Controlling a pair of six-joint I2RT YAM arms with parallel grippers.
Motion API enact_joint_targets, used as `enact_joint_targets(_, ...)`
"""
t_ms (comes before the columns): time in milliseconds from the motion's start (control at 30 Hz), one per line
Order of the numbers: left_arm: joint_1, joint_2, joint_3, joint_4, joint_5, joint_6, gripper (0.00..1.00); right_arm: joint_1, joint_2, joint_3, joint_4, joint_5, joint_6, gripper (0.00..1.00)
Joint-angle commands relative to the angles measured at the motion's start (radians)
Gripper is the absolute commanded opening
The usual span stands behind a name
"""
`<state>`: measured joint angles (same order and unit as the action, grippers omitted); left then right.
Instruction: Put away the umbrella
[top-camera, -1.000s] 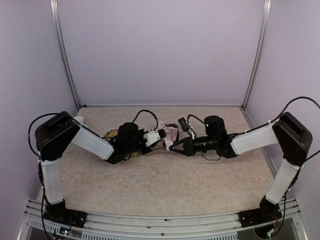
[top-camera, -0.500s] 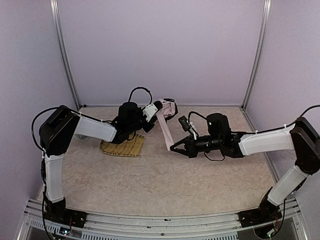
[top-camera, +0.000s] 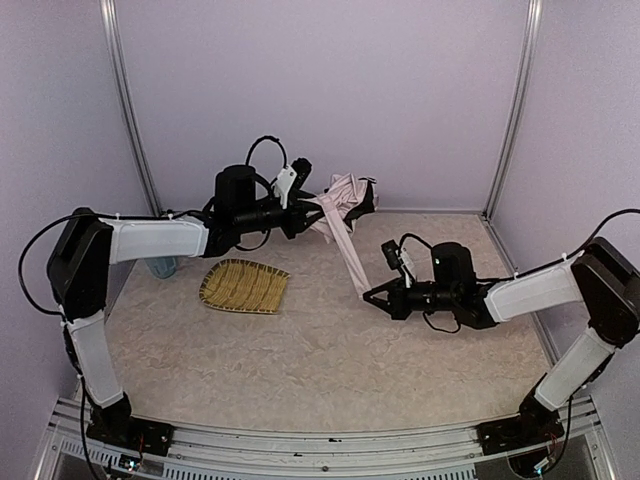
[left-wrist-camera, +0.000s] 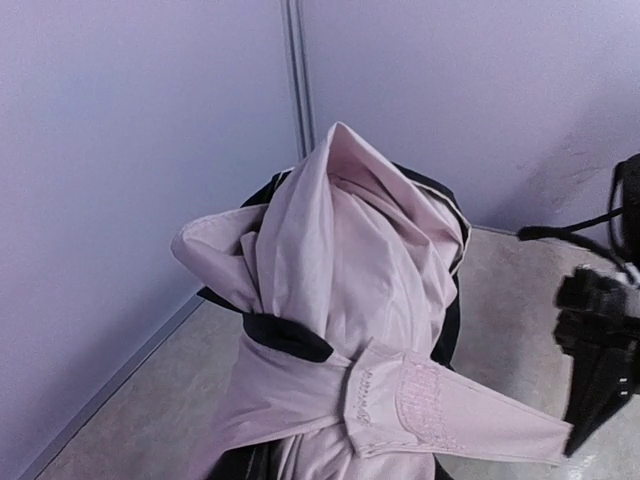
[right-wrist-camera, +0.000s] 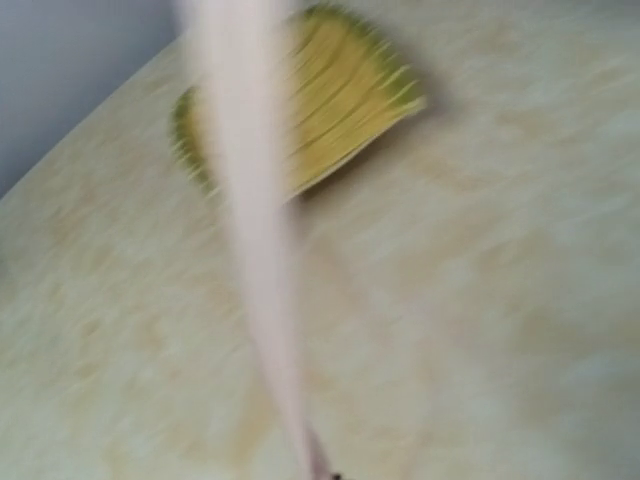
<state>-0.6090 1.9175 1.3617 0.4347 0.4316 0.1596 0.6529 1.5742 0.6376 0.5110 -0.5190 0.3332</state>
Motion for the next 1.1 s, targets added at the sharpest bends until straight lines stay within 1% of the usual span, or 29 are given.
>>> enact_joint_targets(0,0.023,-0.219,0.022,0.165,0.100,-0.100,0.00,-0.061,0.073,-0.010,-0.067,-0.006,-0.066,0.00)
enact_joint_targets(200,-0.100,-0.310,-0.015,0.123,0.317,-0.075,0.00,-0.122,0.198,0.170,-0.023,-0.028,-0.129,0.00)
enact_joint_targets(233,-0.120,-0.322,-0.017,0.091,0.352,-0.058,0.00,-0.141,0.210,0.189,-0.017,-0.037,-0.135,0.00)
enact_joint_targets(367,-0.164,-0.363,-0.013,-0.122,0.474,0.039,0.00,-0.256,0.193,0.257,0.072,-0.085,-0.155,0.00)
enact_joint_targets(433,-0.174,-0.360,-0.011,-0.229,0.535,0.089,0.00,-0.280,0.171,0.321,0.072,-0.101,-0.216,0.00)
enact_joint_targets(467,-0.181,-0.351,-0.005,-0.307,0.556,0.141,0.00,-0.282,0.158,0.356,0.063,-0.109,-0.262,0.00)
enact_joint_targets(600,-0.221,-0.270,0.067,-0.672,0.558,0.382,0.00,-0.283,0.109,0.493,0.005,-0.155,-0.391,0.00)
enact_joint_targets(667,-0.222,-0.232,0.077,-0.776,0.558,0.425,0.00,-0.283,0.073,0.529,-0.012,-0.170,-0.439,0.00)
enact_joint_targets(700,-0.222,-0.220,0.069,-0.802,0.555,0.434,0.00,-0.283,0.053,0.540,-0.013,-0.185,-0.455,0.00)
enact_joint_targets(800,-0.224,-0.185,0.029,-0.804,0.532,0.419,0.00,-0.272,-0.002,0.542,0.015,-0.258,-0.475,0.00)
enact_joint_targets(1000,-0.215,-0.056,0.062,-0.842,0.518,0.374,0.00,-0.157,-0.129,0.456,0.038,-0.292,-0.567,0.00)
enact_joint_targets(1067,-0.199,-0.014,0.085,-0.844,0.529,0.331,0.00,-0.118,-0.172,0.411,0.035,-0.293,-0.593,0.00)
